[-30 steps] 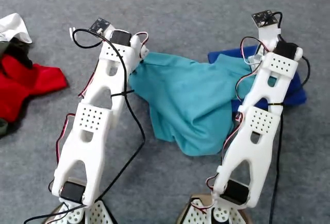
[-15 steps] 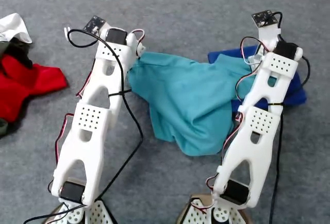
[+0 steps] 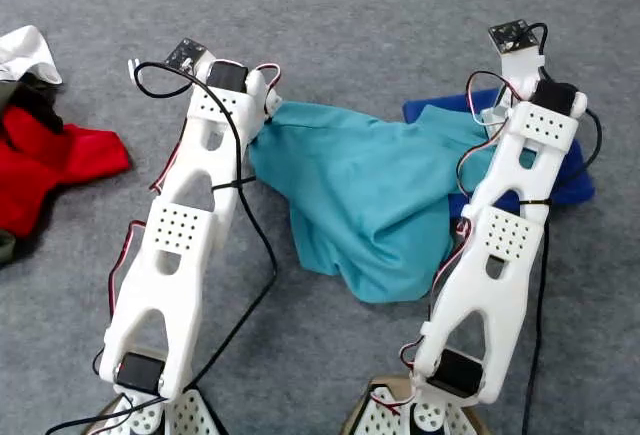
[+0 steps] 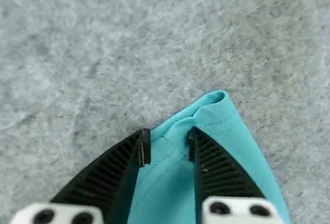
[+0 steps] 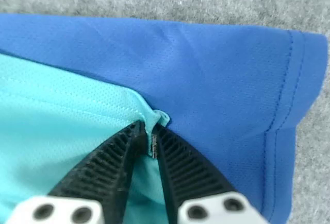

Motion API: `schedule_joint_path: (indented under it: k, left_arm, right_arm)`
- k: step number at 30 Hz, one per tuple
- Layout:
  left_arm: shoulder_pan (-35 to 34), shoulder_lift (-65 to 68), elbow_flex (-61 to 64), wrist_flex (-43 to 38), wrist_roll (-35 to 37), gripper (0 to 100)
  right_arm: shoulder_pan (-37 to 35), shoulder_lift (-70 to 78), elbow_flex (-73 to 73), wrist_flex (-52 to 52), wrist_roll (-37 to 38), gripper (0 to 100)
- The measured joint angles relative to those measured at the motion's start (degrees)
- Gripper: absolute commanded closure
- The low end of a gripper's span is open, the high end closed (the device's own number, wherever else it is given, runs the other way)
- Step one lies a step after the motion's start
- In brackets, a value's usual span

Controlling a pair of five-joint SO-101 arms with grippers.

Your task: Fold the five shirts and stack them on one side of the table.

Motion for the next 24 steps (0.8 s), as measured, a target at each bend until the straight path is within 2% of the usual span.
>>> schedule_joint_path:
  k: [15, 21, 24]
  left_arm:
    - [0.3, 0.2, -0.4, -0.1, -0.1, 90]
    - [0.4, 0.3, -7.6, 4.0, -0.3, 90]
    - [0.6, 0.3, -10.4, 5.5, -0.8, 95]
  right_arm:
    - [0.0, 0.0, 0.0, 0.0, 0.0, 99.6]
    - [0.0, 0.0, 0.0, 0.0, 0.0, 99.6]
    - [0.0, 0.0, 0.0, 0.0, 0.0, 99.6]
